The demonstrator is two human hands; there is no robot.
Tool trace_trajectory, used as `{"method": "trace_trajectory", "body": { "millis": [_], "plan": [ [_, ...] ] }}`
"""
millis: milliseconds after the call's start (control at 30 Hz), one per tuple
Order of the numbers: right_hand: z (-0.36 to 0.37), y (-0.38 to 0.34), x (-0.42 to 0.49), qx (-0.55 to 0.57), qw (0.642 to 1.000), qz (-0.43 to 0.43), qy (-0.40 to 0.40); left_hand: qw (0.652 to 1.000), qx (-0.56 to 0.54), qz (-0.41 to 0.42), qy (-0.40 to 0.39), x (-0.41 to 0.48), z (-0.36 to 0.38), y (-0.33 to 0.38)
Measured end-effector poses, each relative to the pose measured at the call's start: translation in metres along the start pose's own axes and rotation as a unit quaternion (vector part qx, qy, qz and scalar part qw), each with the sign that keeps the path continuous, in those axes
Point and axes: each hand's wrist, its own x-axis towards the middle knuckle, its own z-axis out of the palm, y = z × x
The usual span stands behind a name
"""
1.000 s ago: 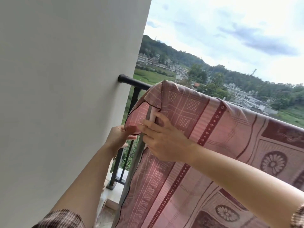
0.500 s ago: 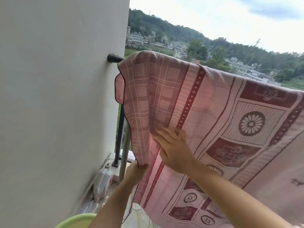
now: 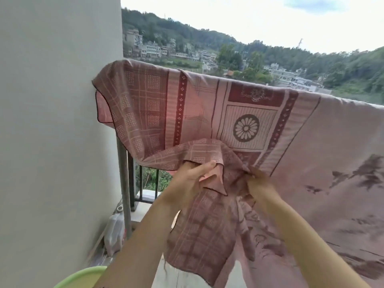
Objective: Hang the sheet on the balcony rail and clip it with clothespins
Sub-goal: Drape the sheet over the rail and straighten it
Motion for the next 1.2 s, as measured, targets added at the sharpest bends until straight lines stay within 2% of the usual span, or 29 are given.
{"method": "trace_trajectory", "body": {
  "millis": [67,100,200,267,333,400,433,467,500,533,567,600,633,667,733,833,900,967,1067,1100,1133,1167,1200],
  "plan": [
    [-0.047,-0.029,-0.007,0.084,0.993,-0.062,0.056,0.996,0.087,-0.024,-0.014,-0.007,0.003,-0.008],
    [-0.067,-0.041,-0.012,0.128,0.984,-0.092,0.082,0.991,0.129,-0.044,0.010,-0.010,0.003,-0.013],
    [-0.116,-0.081,-0.023,0.274,0.939,-0.168,0.122,0.973,0.133,-0.094,0.164,-0.009,-0.002,-0.035],
    [-0.143,-0.106,-0.028,0.308,0.915,-0.221,0.139,0.952,0.089,-0.117,0.270,-0.003,-0.006,-0.049],
    [-0.166,-0.123,-0.030,0.271,0.903,-0.277,0.185,0.934,0.044,-0.120,0.332,0.007,-0.010,-0.060],
    [-0.185,-0.135,-0.030,0.193,0.888,-0.326,0.260,0.932,0.048,-0.087,0.348,0.017,-0.006,-0.066],
    [-0.191,-0.139,-0.030,0.153,0.878,-0.340,0.298,0.926,0.117,-0.044,0.357,0.023,-0.002,-0.068],
    [-0.196,-0.141,-0.028,0.118,0.870,-0.349,0.329,0.898,0.246,0.019,0.365,0.028,0.004,-0.067],
    [-0.199,-0.142,-0.026,0.096,0.864,-0.353,0.346,0.837,0.400,0.090,0.362,0.033,0.011,-0.064],
    [-0.203,-0.143,-0.023,0.081,0.861,-0.356,0.353,0.754,0.534,0.172,0.343,0.039,0.018,-0.061],
    [-0.204,-0.145,-0.021,0.069,0.860,-0.359,0.357,0.678,0.617,0.246,0.313,0.044,0.028,-0.057],
    [-0.205,-0.146,-0.020,0.055,0.859,-0.362,0.359,0.629,0.660,0.297,0.284,0.050,0.039,-0.050],
    [-0.205,-0.148,-0.019,0.043,0.858,-0.367,0.358,0.605,0.682,0.312,0.268,0.056,0.049,-0.041],
    [-0.205,-0.149,-0.020,0.031,0.857,-0.374,0.353,0.599,0.694,0.300,0.264,0.064,0.056,-0.032],
    [-0.207,-0.150,-0.021,0.003,0.859,-0.392,0.329,0.604,0.721,0.217,0.261,0.083,0.063,-0.016],
    [-0.203,-0.150,-0.017,-0.073,0.879,-0.394,0.258,0.588,0.763,0.125,0.239,0.108,0.065,-0.004],
    [-0.199,-0.147,-0.007,-0.142,0.868,-0.406,0.248,0.593,0.776,0.097,0.192,0.116,0.068,-0.002],
    [-0.196,-0.141,0.006,-0.233,0.847,-0.411,0.242,0.578,0.800,0.102,0.126,0.116,0.069,-0.007],
    [-0.193,-0.134,0.017,-0.301,0.842,-0.387,0.226,0.499,0.845,0.188,0.037,0.103,0.056,-0.023],
    [-0.192,-0.133,0.019,-0.304,0.839,-0.389,0.230,0.498,0.845,0.194,0.004,0.098,0.048,-0.030],
    [-0.192,-0.132,0.022,-0.304,0.835,-0.391,0.238,0.486,0.858,0.161,-0.036,0.095,0.035,-0.039],
    [-0.193,-0.131,0.026,-0.305,0.830,-0.393,0.251,0.464,0.867,0.165,-0.074,0.087,0.024,-0.048],
    [-0.193,-0.131,0.028,-0.307,0.825,-0.393,0.265,0.404,0.890,0.191,-0.086,0.085,0.010,-0.063]
  ]
}}
